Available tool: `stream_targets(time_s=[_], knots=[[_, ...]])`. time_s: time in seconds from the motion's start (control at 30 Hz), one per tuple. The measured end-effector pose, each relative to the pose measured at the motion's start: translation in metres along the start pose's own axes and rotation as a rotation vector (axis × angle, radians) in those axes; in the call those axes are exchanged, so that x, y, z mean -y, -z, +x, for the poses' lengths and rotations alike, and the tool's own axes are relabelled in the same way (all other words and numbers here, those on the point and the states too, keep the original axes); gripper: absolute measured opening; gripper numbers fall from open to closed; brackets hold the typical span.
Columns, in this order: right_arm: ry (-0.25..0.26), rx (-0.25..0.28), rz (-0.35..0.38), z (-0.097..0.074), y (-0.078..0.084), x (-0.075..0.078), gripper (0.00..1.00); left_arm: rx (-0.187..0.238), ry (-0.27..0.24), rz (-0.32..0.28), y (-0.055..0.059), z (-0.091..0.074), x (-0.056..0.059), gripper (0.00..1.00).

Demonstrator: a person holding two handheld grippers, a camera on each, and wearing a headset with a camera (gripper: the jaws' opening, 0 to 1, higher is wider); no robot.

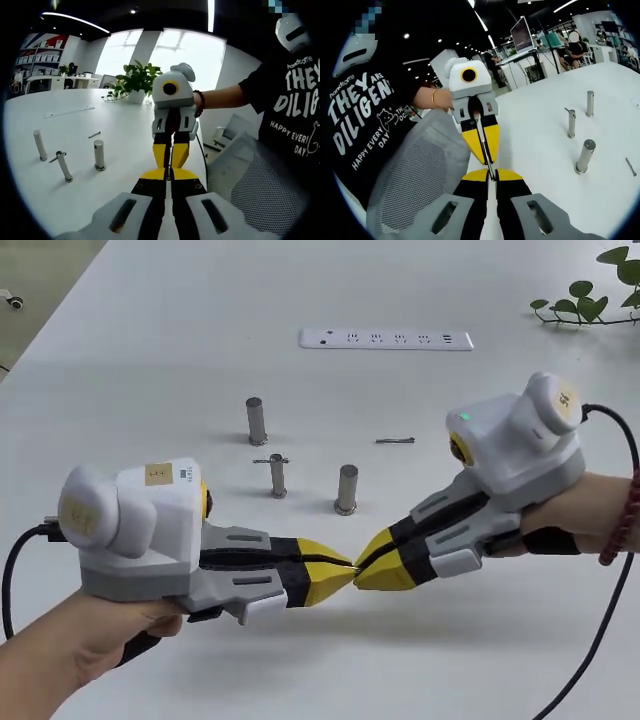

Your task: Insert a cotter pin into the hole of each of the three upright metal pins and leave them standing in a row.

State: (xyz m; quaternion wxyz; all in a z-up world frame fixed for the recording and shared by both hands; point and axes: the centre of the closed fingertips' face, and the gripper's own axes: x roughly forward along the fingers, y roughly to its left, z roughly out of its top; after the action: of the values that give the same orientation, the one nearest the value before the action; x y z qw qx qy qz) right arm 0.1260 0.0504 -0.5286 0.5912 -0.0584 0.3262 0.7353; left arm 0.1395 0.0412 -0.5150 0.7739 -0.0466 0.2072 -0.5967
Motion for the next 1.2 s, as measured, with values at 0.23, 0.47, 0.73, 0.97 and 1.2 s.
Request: stream_targets(time_s=[0.23,0.47,0.73,0.97,1.2], knots=[[0.011,-0.010,-0.044,0.000,0.001,0.000,0.00,-0.011,-0.002,0.002,0.002,0.001,-0.001,0.01],[0.046,-0.032,-0.079,-0.001,-0.001,0.005,0.00,-0.014,-0.064,0.036,0.001,0.000,-0.010,0.06],[0.122,-0.069,-0.127,-0.006,0.000,0.019,0.00,-0.011,-0.125,0.053,0.001,-0.001,-0.022,0.16],[0.185,-0.067,-0.124,-0.016,0.000,0.033,0.00,-0.010,-0.202,0.058,0.002,-0.006,-0.038,0.17],[0.276,-0.106,-0.135,-0.032,0.006,0.053,0.00,0.004,-0.308,0.103,-0.002,-0.007,-0.055,0.18]])
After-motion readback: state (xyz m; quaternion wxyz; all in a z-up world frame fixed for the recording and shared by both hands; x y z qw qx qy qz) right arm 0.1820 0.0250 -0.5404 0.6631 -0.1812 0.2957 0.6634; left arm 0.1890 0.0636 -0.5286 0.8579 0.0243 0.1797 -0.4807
